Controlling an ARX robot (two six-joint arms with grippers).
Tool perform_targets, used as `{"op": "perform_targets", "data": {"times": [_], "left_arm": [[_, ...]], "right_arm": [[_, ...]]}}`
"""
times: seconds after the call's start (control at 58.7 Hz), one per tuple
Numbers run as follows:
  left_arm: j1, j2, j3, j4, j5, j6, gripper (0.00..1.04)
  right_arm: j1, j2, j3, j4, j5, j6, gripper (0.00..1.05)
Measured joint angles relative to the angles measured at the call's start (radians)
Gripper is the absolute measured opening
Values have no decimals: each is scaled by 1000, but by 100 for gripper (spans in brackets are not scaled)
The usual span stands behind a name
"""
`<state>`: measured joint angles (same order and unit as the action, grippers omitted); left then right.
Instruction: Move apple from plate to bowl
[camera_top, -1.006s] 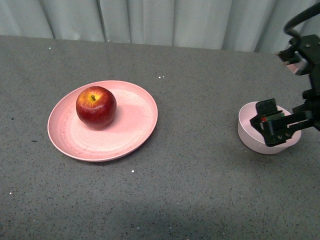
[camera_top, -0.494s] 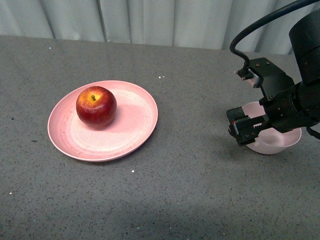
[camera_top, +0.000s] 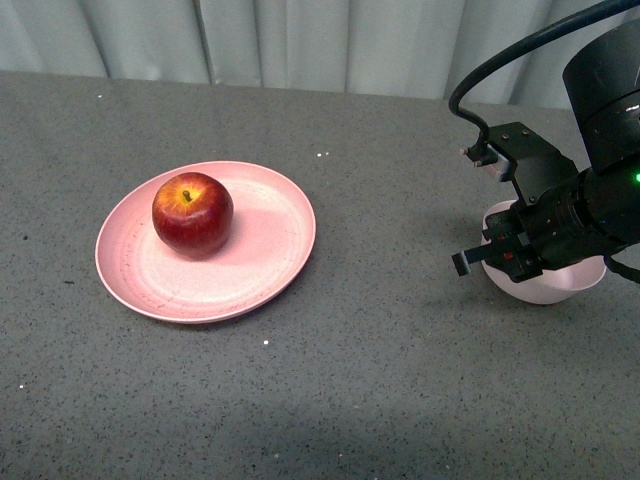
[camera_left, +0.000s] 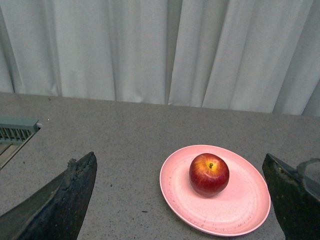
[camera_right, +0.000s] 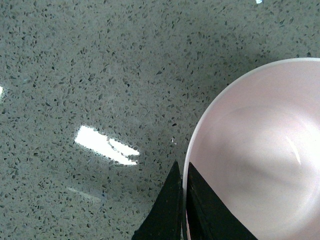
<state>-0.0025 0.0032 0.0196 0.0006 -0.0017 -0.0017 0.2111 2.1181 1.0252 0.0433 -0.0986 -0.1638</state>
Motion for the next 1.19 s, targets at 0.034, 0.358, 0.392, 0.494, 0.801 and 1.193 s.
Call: {"op": "perform_targets", "data": {"times": [0.034, 0.358, 0.392, 0.494, 0.801, 1.193], "left_arm": [[0, 0, 0, 0, 0, 0, 98], [0, 0, 0, 0, 0, 0, 98], [0, 0, 0, 0, 0, 0, 98], [0, 0, 0, 0, 0, 0, 98], [0, 0, 0, 0, 0, 0, 98], [0, 0, 0, 0, 0, 0, 98]], "right_arm": [[0, -1, 1, 0, 0, 0, 1], [64, -105, 6, -15, -111, 42, 1], [80, -110, 13, -21, -129, 53, 1], [131, -107, 51, -34, -143, 78, 1], [214, -3, 163, -33, -178, 178, 1], [250, 61, 217, -49, -166, 222, 16]]}}
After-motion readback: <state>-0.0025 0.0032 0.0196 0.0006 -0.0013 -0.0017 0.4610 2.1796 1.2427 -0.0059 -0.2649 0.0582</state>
